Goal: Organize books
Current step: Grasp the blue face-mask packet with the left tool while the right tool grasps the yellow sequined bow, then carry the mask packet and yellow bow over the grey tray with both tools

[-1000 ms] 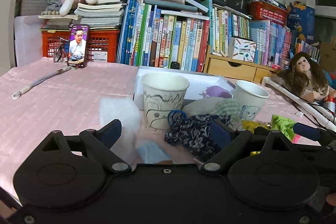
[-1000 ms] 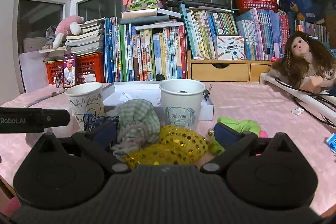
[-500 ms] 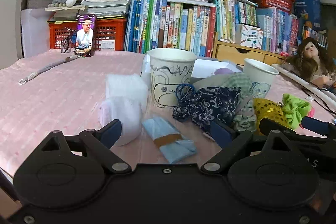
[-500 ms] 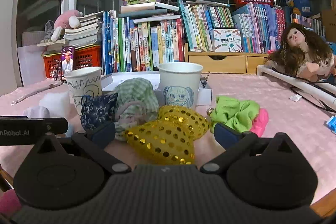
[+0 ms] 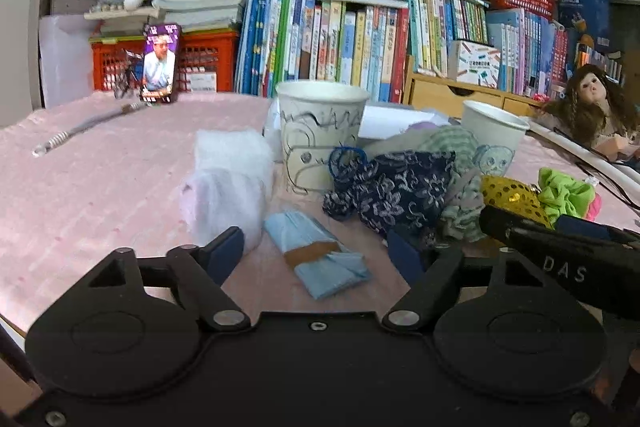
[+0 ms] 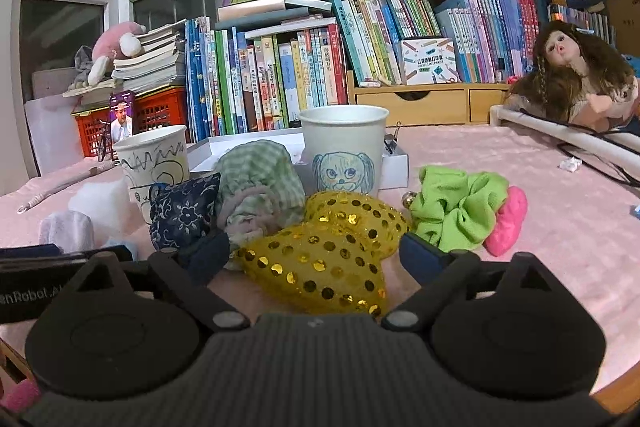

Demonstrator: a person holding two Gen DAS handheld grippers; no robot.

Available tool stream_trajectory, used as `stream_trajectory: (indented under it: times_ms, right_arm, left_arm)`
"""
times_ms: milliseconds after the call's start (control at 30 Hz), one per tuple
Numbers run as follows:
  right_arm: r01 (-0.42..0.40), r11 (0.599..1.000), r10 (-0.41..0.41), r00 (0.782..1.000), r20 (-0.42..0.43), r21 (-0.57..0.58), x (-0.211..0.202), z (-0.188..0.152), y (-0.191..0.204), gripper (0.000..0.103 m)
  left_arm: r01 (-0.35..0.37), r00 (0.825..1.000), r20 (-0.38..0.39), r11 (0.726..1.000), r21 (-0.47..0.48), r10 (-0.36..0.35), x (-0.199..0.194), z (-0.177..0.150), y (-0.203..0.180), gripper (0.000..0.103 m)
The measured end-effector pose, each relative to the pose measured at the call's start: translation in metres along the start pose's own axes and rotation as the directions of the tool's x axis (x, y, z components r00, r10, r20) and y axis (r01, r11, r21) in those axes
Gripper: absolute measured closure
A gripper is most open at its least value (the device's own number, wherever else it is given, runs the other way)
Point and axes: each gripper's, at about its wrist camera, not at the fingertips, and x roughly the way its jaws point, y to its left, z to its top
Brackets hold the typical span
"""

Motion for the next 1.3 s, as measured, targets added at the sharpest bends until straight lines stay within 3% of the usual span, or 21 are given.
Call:
stream_trajectory:
  times_ms: [267,433,500,567,600,967,1300]
  right_arm:
    - [0.003,1.0,-0.003,1.0,-0.028,-0.004,0.005,0.003,0.002,0.014]
    - [0.016,1.0,-0.016,0.998,-0.061,-0.01,0.01,0.004,0.004,0.016]
    - [0.011,1.0,-0.012,0.997,-0.077,-0.009,0.012,0.004,0.004,0.016]
    - [0.008,1.0,-0.009,0.997,-0.082,-0.009,0.013,0.004,0.004,0.017]
    - [0.008,1.0,-0.009,0.996,-0.084,-0.012,0.013,0.004,0.004,0.017]
    - [-0.02,0.999,0.015,0.994,-0.113,-0.042,0.013,0.006,0.006,0.037]
    - [-0.022,0.998,0.019,0.997,-0.072,-0.054,-0.006,0.013,0.005,0.042]
  left_arm:
    - [0.002,0.999,-0.037,1.0,-0.03,-0.003,0.018,0.0,0.0,0.034]
    - [-0.015,0.999,-0.041,1.0,0.001,0.015,0.021,-0.002,-0.005,0.036]
    - [-0.018,0.999,-0.046,1.0,0.02,0.019,0.022,-0.002,-0.007,0.039]
    - [-0.016,0.999,-0.048,1.0,0.027,0.017,0.022,-0.002,-0.008,0.05]
    - [-0.018,0.999,-0.048,0.999,0.03,0.019,0.022,-0.002,-0.008,0.051]
    - [0.003,0.999,-0.052,0.999,0.037,-0.001,0.018,0.0,-0.008,0.055]
    - [0.026,1.0,0.013,0.997,0.078,-0.027,-0.007,0.013,-0.013,0.056]
